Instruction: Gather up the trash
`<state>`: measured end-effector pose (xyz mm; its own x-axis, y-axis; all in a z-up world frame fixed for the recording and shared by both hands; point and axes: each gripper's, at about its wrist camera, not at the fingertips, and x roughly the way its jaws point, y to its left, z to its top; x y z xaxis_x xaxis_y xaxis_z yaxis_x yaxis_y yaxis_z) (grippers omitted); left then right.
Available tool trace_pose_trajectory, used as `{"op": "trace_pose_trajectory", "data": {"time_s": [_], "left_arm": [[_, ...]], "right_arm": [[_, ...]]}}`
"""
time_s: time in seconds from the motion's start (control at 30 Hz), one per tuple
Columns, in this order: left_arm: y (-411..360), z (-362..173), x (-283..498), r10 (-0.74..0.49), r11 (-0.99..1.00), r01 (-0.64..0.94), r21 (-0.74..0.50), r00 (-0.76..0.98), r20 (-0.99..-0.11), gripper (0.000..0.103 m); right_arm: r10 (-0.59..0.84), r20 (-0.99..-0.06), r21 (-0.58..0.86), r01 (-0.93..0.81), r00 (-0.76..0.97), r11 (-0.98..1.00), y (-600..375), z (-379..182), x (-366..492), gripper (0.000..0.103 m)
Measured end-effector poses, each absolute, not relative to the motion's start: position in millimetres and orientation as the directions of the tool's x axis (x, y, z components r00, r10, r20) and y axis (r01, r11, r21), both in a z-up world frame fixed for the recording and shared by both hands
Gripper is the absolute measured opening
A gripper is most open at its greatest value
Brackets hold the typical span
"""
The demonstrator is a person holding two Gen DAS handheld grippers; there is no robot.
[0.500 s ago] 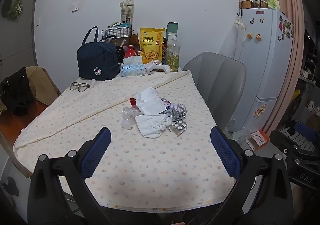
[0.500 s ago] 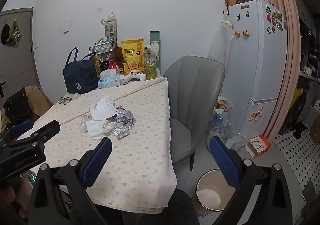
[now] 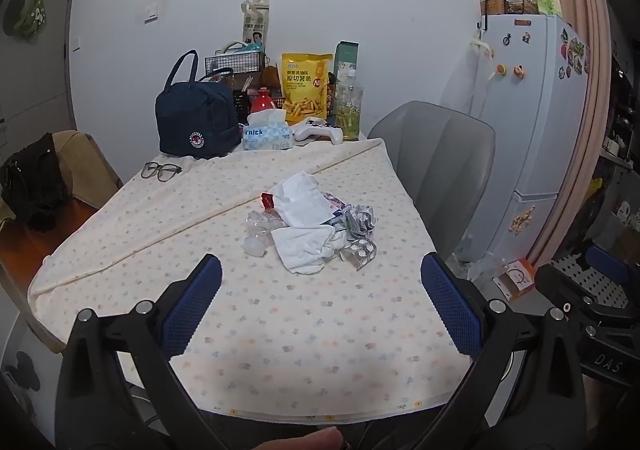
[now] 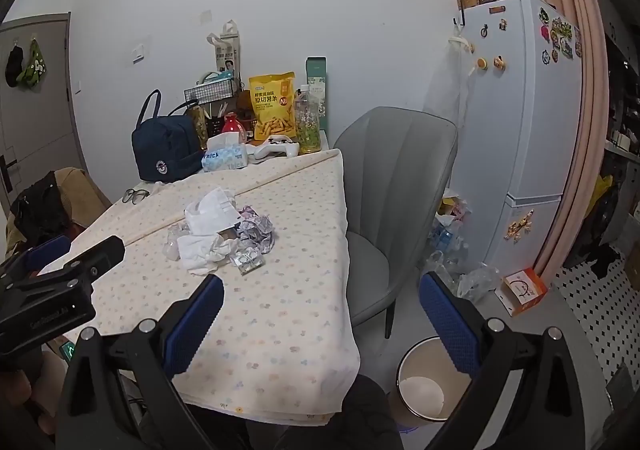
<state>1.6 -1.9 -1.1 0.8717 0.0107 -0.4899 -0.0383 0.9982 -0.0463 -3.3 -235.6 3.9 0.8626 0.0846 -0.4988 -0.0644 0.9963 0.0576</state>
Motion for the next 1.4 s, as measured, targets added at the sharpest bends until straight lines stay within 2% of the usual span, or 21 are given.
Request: {"op": "trace_pose_trajectory", "data": {"time_s": [1.4], "left_arm": [[0.7, -4.9, 3.8, 0.01, 0.998, -0.036, -0.043, 0.868, -0.496, 0.099]], "right_arm": [[0.128, -0.492, 0.057, -0.115, 0.861, 0.992, -228.7, 2.6, -2.9, 0.096]]}}
